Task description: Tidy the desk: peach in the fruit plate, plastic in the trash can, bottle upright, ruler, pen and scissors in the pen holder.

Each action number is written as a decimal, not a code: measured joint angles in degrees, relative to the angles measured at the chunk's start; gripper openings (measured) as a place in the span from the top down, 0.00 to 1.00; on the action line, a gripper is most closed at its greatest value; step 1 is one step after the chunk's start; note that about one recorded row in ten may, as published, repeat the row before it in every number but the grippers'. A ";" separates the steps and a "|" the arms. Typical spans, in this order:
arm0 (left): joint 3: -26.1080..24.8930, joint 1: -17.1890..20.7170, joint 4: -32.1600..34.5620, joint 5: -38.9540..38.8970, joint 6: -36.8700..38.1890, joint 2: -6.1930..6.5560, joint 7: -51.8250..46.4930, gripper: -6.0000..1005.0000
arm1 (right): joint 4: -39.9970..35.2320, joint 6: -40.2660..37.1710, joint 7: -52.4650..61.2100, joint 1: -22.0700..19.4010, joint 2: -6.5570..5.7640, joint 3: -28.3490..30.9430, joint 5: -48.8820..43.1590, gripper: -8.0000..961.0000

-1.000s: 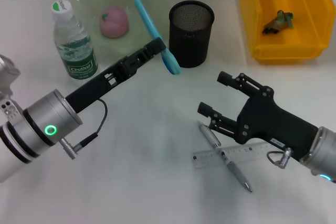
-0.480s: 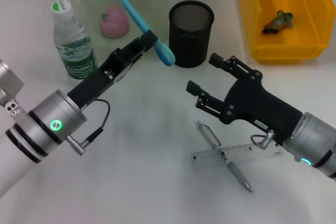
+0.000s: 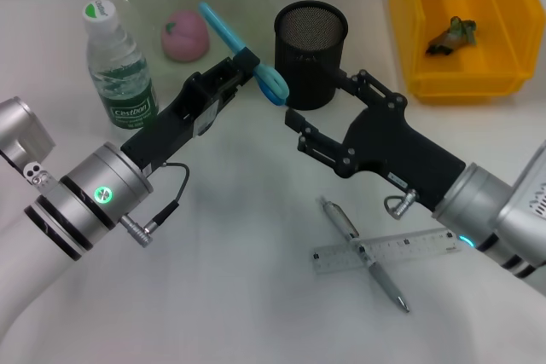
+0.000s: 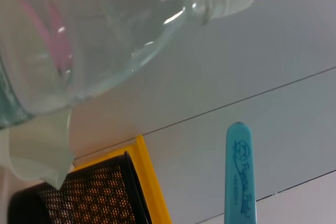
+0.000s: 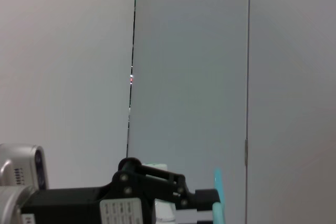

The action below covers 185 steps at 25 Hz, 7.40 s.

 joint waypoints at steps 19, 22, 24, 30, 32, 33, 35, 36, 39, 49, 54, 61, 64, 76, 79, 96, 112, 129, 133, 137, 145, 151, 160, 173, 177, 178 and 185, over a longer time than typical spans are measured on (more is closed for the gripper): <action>-1.39 -0.29 -2.15 0.05 0.00 0.00 -2.42 0.74 | 2.60 6.44 -5.01 4.45 0.00 7.17 -5.15 0.28; -1.43 -0.24 -2.19 0.05 0.07 -0.01 -2.41 0.74 | 3.03 7.68 -5.31 4.61 0.01 10.26 -8.40 0.29; -1.50 -0.20 -2.19 0.05 0.11 -0.01 -2.41 0.74 | 3.09 8.20 -5.42 4.44 0.00 12.24 -10.15 0.29; -1.62 -0.21 -2.17 0.05 0.21 0.00 -2.44 0.74 | 3.21 8.98 -5.45 4.31 0.01 13.84 -11.20 0.29; -1.63 -0.24 -2.16 0.05 0.24 0.00 -2.43 0.74 | 3.22 8.99 -5.46 4.37 0.01 13.89 -11.21 0.34; -1.63 -0.23 -2.16 0.05 0.25 -0.01 -2.43 0.74 | 3.23 9.00 -5.46 4.41 0.00 13.92 -11.22 0.36; -1.63 -0.22 -2.16 0.05 0.25 -0.01 -2.36 0.74 | 3.23 9.02 -5.46 4.50 0.00 13.96 -11.23 0.41; -1.60 -0.24 -2.14 0.05 0.25 -0.01 -2.32 0.74 | 3.23 9.03 -5.46 4.59 0.00 13.96 -11.23 0.43; -1.51 -0.29 -2.05 0.05 0.25 -0.01 -2.19 0.74 | 3.24 9.04 -5.46 4.71 0.00 14.15 -11.23 0.50; -1.60 -0.26 -1.43 1.12 0.45 0.00 -1.95 0.77 | 3.23 9.16 -4.73 4.84 -0.01 14.72 -11.23 0.86; -2.13 0.22 -1.11 1.57 0.60 -0.01 -1.87 0.82 | 3.24 9.16 -4.71 4.57 0.00 14.72 -11.24 0.91; -2.25 0.67 -0.60 1.63 1.19 0.00 -1.70 0.82 | 3.08 8.61 -4.68 4.07 0.00 14.72 -11.22 0.91; -2.25 0.87 -0.45 1.63 1.19 0.00 -1.04 0.76 | 2.95 8.42 -4.67 3.73 0.00 14.72 -11.22 0.91; -1.58 2.68 4.89 6.19 4.58 0.01 14.89 0.30 | -0.07 3.53 0.75 1.04 -0.14 14.04 -11.49 0.91; -1.55 3.08 8.15 11.03 4.59 0.11 21.10 0.25 | -3.98 1.00 7.79 0.00 -0.28 13.96 -14.14 0.91; 3.25 11.69 27.37 22.28 10.02 0.79 39.89 0.21 | -39.06 -8.88 56.76 -2.20 -2.01 2.00 -29.16 0.90; 3.03 12.05 26.77 22.01 9.74 0.45 43.01 0.21 | -69.81 -18.29 93.65 2.55 -7.55 -7.56 -33.66 0.89; 3.01 11.74 25.62 21.98 8.53 0.37 43.07 0.21 | -69.40 0.08 117.51 19.76 -7.63 -24.08 -54.19 0.87; 2.93 11.62 25.20 21.94 8.42 0.35 43.07 0.21 | -67.87 2.51 118.41 21.47 -6.39 -25.79 -56.18 0.87; 2.94 11.66 24.81 21.93 8.44 0.36 43.08 0.21 | -65.62 3.92 118.48 22.95 -6.08 -26.31 -56.70 0.87; 2.94 11.97 24.57 21.84 8.66 0.32 43.04 0.22 | -59.64 10.50 118.73 25.74 -4.65 -30.15 -57.60 0.86; 2.94 12.31 24.42 21.42 8.97 0.43 42.79 0.22 | -59.33 13.17 120.38 25.91 -3.45 -32.00 -58.86 0.86; 2.96 12.49 24.23 21.38 9.19 0.61 42.77 0.22 | -63.03 10.94 121.12 24.29 -2.43 -31.63 -58.81 0.85; 3.94 12.56 25.05 21.89 10.75 1.03 42.55 0.22 | -80.58 1.61 112.52 6.85 -1.80 -29.88 -37.53 0.37; 5.70 13.08 26.70 22.36 11.61 1.12 42.30 0.22 | -80.31 -4.05 107.74 3.57 -2.64 -27.26 -31.28 0.32; 6.49 13.18 27.15 22.54 11.85 1.15 42.14 0.22 | -79.33 -8.34 104.78 2.33 -3.04 -25.13 -29.39 0.32; 9.72 13.33 29.40 23.97 12.11 1.56 39.69 0.22 | -74.62 -19.09 94.96 0.64 -3.85 -22.05 -28.96 0.32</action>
